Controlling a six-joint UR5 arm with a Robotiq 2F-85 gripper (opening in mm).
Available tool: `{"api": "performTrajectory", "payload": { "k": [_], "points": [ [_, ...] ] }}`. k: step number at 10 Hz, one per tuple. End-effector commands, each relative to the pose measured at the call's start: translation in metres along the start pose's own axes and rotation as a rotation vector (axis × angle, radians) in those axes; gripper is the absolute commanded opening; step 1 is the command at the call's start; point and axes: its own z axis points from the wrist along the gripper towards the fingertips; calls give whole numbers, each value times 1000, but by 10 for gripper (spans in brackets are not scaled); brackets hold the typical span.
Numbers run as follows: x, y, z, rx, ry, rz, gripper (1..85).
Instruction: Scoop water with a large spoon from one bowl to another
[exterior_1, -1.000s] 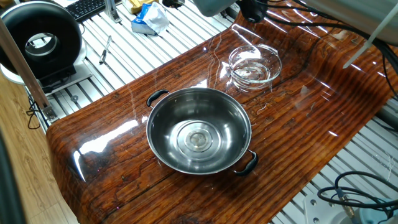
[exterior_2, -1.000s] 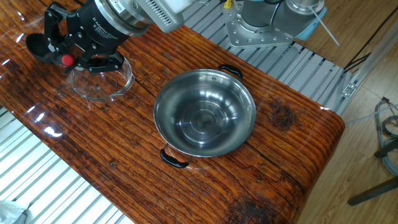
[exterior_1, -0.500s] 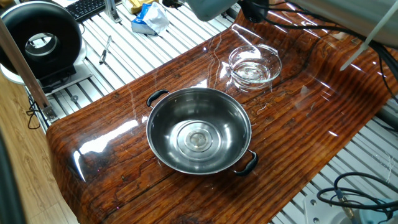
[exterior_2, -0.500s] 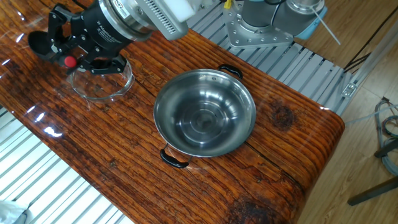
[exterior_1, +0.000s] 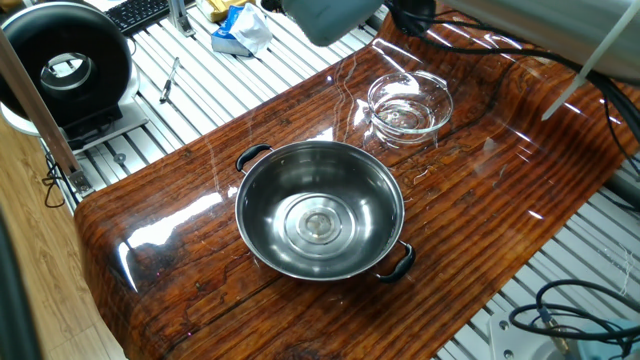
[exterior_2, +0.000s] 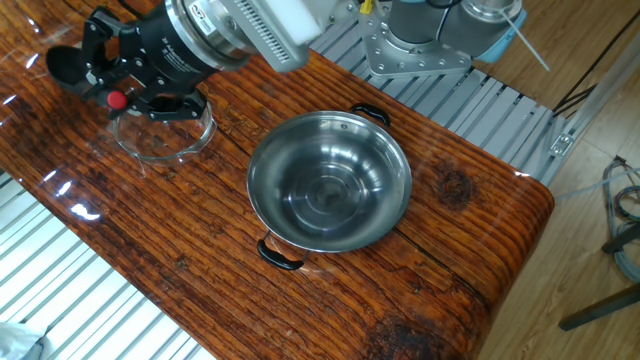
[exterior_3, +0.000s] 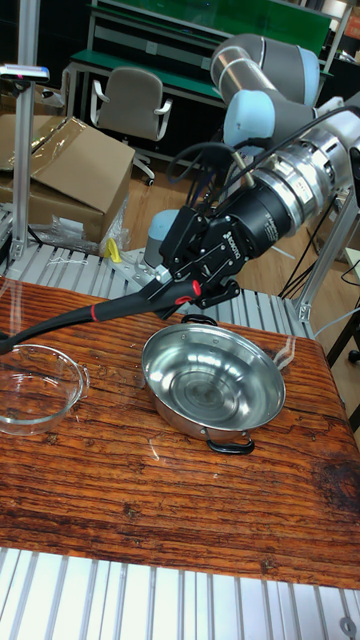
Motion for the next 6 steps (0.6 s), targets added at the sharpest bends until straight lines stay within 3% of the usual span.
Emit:
{"api": "performTrajectory", "payload": {
  "k": [1,6],
  "points": [
    [3,9,-5,11,11,17,10],
    [4,10,-7,20,12,20,10]
  ]
}}
